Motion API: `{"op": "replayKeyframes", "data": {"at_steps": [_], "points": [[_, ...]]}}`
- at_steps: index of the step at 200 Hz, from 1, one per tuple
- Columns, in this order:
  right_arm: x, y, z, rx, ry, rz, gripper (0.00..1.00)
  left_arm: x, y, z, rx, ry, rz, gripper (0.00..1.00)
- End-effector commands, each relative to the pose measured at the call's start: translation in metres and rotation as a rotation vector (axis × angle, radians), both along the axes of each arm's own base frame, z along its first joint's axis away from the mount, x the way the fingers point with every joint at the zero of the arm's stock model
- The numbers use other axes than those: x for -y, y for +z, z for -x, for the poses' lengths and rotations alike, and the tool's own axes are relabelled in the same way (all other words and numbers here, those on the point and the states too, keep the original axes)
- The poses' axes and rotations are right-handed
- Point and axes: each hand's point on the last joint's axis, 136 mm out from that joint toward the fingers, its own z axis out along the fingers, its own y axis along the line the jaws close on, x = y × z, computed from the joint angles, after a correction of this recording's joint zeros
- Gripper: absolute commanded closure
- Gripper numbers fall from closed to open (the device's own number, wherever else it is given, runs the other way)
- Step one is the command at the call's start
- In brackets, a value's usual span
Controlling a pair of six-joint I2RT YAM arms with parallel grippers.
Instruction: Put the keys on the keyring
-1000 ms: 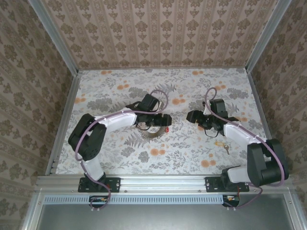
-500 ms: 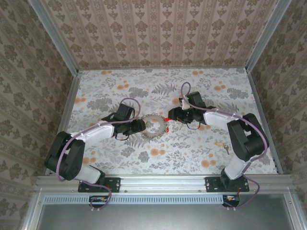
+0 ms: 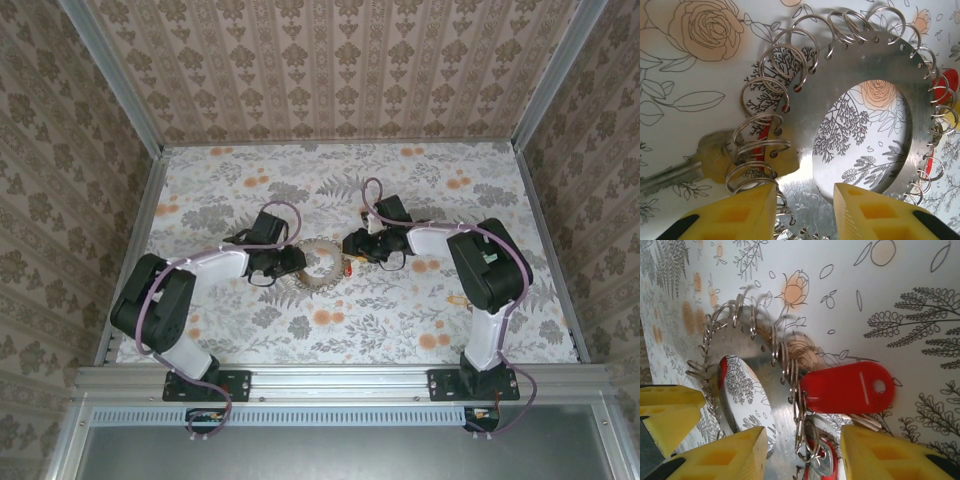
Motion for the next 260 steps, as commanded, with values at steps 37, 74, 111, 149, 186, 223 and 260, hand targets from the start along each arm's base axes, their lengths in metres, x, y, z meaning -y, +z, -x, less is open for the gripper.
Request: {"op": "replayKeyframes", "data": {"at_steps": [37, 74, 111, 149, 186, 223, 260], "points": [[-0.011, -0.008, -0.002, -0.024, 0.029, -0.052, 0.58, 0.005, -0.017, -0.005, -0.018, -0.059, -0.034, 0.73], [-0.021, -0.002, -0.003, -0.016, 0.044, -0.133, 0.6, 0.009, -0.026, -0.003, -0.031, -0.1, -0.033, 0.77], [-0.016, 0.005, -0.006, 0.007, 0.035, -0.189, 0.69, 0.011, -0.028, -0.003, -0.033, -0.113, -0.036, 0.76], [-0.01, 0.015, -0.006, 0.014, 0.028, -0.264, 0.82, 0.014, -0.021, -0.007, -0.013, -0.119, -0.022, 0.75], [-0.008, 0.027, -0.006, 0.028, 0.024, -0.31, 0.91, 0.02, -0.009, -0.011, 0.015, -0.122, -0.001, 0.73], [0.005, 0.039, -0.011, 0.059, -0.044, -0.328, 0.95, 0.015, 0.014, -0.016, 0.074, -0.084, -0.007, 0.6], [0.021, 0.073, -0.016, 0.133, -0.122, -0.397, 0.97, -0.003, 0.053, -0.019, 0.175, 0.028, 0.007, 0.28]]}}
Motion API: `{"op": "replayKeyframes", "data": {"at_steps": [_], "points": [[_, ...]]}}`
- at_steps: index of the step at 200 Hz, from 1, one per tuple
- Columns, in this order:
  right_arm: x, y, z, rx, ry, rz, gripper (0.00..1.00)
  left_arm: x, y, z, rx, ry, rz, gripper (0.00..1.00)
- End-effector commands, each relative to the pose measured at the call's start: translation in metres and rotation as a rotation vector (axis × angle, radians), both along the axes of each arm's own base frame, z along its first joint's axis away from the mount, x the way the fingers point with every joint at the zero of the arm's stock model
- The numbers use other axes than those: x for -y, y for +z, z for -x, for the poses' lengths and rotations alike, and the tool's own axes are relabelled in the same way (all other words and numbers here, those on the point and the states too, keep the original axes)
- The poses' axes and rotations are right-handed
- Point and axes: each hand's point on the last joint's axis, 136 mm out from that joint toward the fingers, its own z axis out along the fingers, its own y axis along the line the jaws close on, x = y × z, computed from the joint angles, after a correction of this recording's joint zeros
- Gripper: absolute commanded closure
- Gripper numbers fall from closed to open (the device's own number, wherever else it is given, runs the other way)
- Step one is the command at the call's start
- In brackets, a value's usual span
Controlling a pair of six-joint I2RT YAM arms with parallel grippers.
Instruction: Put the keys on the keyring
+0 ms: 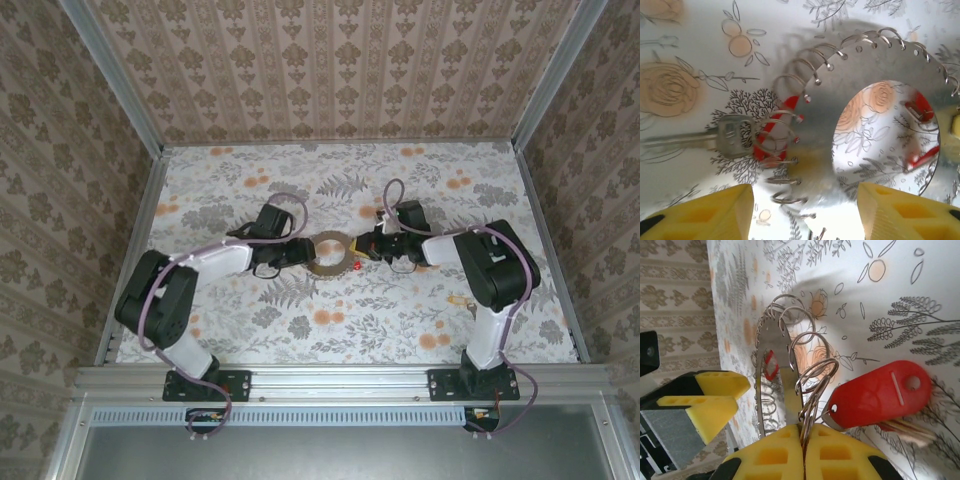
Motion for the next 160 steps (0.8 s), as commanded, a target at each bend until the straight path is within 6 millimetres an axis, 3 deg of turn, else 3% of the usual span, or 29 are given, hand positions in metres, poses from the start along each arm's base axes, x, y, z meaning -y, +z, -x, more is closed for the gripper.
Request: {"op": "replayKeyframes", "data": {"at_steps": [1, 28, 49, 88, 116, 120, 160], "points": [[0.006, 0.052, -0.012, 0.12, -0.049, -0.1, 0.97, -0.015, 0.031, -0.001, 0.075, 0.082, 0.008, 0.27], [0.018, 0.088, -0.013, 0.213, -0.124, -0.146, 0.99, -0.026, 0.067, -0.004, 0.157, 0.172, 0.099, 0.07], [0.026, 0.116, -0.013, 0.293, -0.182, -0.162, 0.99, -0.022, 0.1, -0.01, 0.229, 0.203, 0.262, 0.0], [0.035, 0.16, -0.009, 0.388, -0.233, -0.186, 0.99, 0.002, 0.153, -0.016, 0.316, 0.162, 0.508, 0.01], [0.036, 0.176, -0.006, 0.399, -0.247, -0.209, 0.98, 0.022, 0.173, -0.019, 0.339, 0.113, 0.607, 0.03], [0.037, 0.188, -0.003, 0.424, -0.245, -0.221, 0.98, 0.024, 0.175, -0.019, 0.34, 0.11, 0.62, 0.03], [0.036, 0.207, 0.005, 0.443, -0.225, -0.232, 0.98, 0.048, 0.191, -0.021, 0.322, 0.05, 0.724, 0.24]]}}
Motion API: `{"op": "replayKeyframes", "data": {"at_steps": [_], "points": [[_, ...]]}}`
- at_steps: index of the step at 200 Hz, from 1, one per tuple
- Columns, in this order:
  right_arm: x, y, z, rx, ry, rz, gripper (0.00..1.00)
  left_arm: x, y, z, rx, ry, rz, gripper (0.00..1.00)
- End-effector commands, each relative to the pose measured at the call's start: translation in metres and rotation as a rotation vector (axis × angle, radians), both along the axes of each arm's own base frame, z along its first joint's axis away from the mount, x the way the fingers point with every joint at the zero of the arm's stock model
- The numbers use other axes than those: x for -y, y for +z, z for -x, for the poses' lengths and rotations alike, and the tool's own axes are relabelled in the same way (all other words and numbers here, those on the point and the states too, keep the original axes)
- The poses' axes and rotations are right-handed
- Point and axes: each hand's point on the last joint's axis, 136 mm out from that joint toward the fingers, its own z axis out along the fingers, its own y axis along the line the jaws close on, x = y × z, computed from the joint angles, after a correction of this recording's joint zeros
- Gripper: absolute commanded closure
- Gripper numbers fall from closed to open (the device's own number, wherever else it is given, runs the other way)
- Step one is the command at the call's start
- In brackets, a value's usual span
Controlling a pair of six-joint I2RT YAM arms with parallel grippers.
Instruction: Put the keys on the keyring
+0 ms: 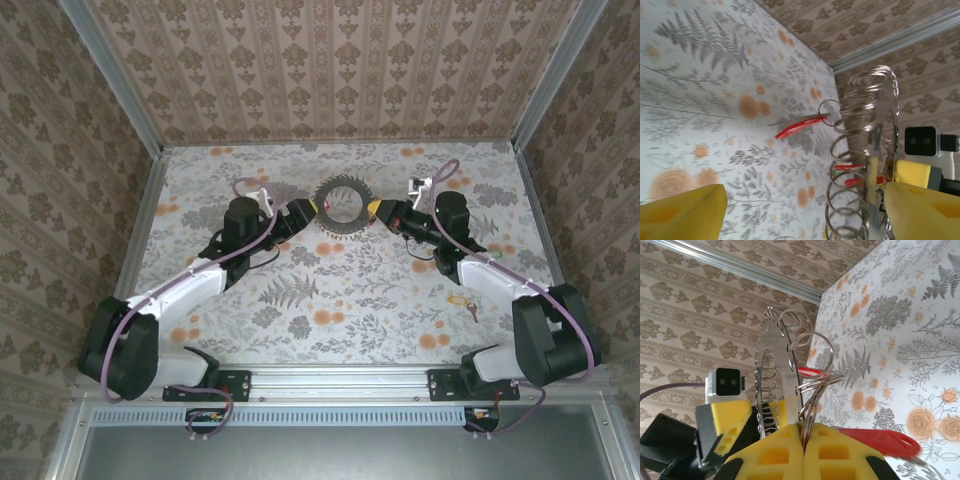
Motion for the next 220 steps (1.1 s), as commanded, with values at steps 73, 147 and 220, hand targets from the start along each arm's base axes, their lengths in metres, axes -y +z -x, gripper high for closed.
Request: {"op": "replayKeyframes", "data": {"at_steps": [73, 147, 220], "points": [[-0.001, 0.044, 0.01, 0.075, 0.02, -0.036, 0.98, 0.047, 0.059, -0.001, 0.1, -0.153, 0.244, 0.48], [-0.003, 0.063, 0.021, 0.121, 0.053, -0.044, 0.93, 0.046, 0.083, 0.001, 0.167, -0.166, 0.264, 0.83], [0.022, 0.05, 0.039, 0.13, -0.034, 0.165, 0.67, 0.03, 0.117, 0.004, 0.275, -0.208, 0.244, 1.0]]}}
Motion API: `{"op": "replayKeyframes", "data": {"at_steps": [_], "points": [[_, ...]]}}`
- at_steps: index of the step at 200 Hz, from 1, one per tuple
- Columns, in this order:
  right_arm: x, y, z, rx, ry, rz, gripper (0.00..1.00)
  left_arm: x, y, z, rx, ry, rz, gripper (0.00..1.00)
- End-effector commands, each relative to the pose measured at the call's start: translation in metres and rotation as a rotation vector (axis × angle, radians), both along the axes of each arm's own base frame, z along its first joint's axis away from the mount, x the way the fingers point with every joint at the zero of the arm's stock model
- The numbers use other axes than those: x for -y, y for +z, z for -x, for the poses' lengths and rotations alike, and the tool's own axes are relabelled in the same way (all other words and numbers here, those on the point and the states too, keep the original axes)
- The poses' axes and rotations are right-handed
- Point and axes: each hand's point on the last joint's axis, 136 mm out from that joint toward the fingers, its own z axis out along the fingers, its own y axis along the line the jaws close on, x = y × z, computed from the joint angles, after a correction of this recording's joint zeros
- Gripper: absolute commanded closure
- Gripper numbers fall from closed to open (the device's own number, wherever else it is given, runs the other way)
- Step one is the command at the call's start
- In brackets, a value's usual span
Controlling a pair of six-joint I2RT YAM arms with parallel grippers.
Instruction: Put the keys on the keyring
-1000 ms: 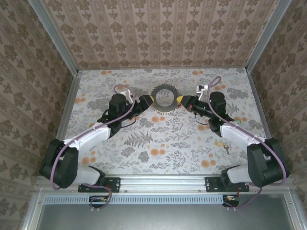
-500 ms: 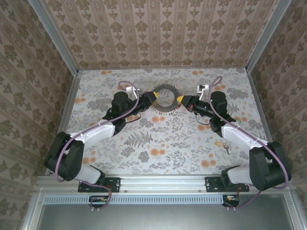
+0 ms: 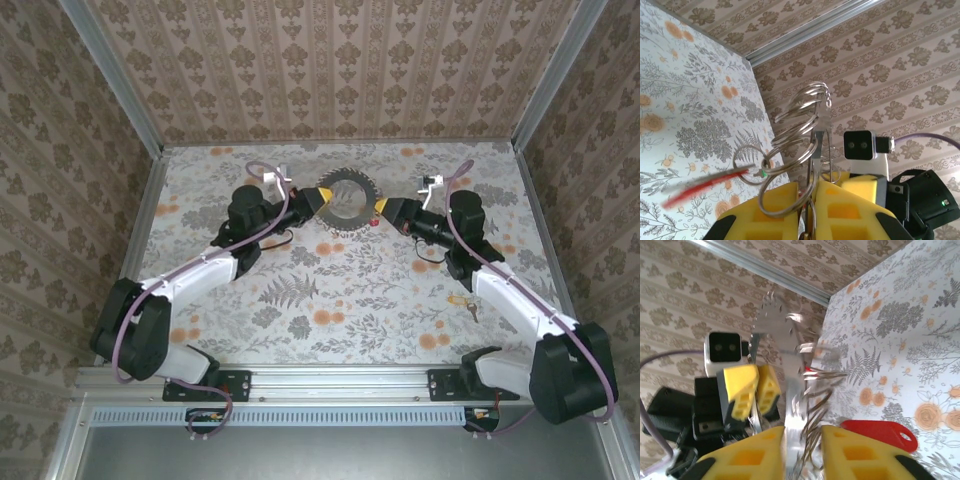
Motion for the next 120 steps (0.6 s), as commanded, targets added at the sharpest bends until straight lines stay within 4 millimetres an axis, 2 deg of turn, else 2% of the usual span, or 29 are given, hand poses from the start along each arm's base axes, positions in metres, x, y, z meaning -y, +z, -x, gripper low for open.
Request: {"op": "replayKeyframes", "data": {"at_steps": [1, 15, 35, 50, 81, 120], "points": [[0.012, 0.012, 0.009, 0.069, -0.044, 0.113, 0.66, -0.011, 0.047, 0.002, 0.144, -0.01, 0.028, 1.0], [0.027, 0.009, 0.012, 0.093, -0.106, 0.213, 0.52, -0.013, 0.059, 0.008, 0.187, -0.052, 0.024, 1.0], [0.05, 0.009, 0.015, 0.145, -0.219, 0.326, 0.4, -0.014, 0.074, 0.015, 0.244, -0.117, -0.012, 1.0], [0.058, 0.018, 0.018, 0.256, -0.262, 0.362, 0.41, -0.011, 0.079, 0.022, 0.275, -0.163, -0.058, 1.0], [0.04, 0.037, 0.045, 0.641, -0.129, 0.456, 0.46, -0.01, 0.087, 0.029, 0.323, -0.22, -0.127, 1.0], [0.021, 0.032, 0.063, 0.929, -0.05, 0.645, 0.63, -0.009, 0.098, 0.037, 0.37, -0.264, -0.186, 1.0]]}}
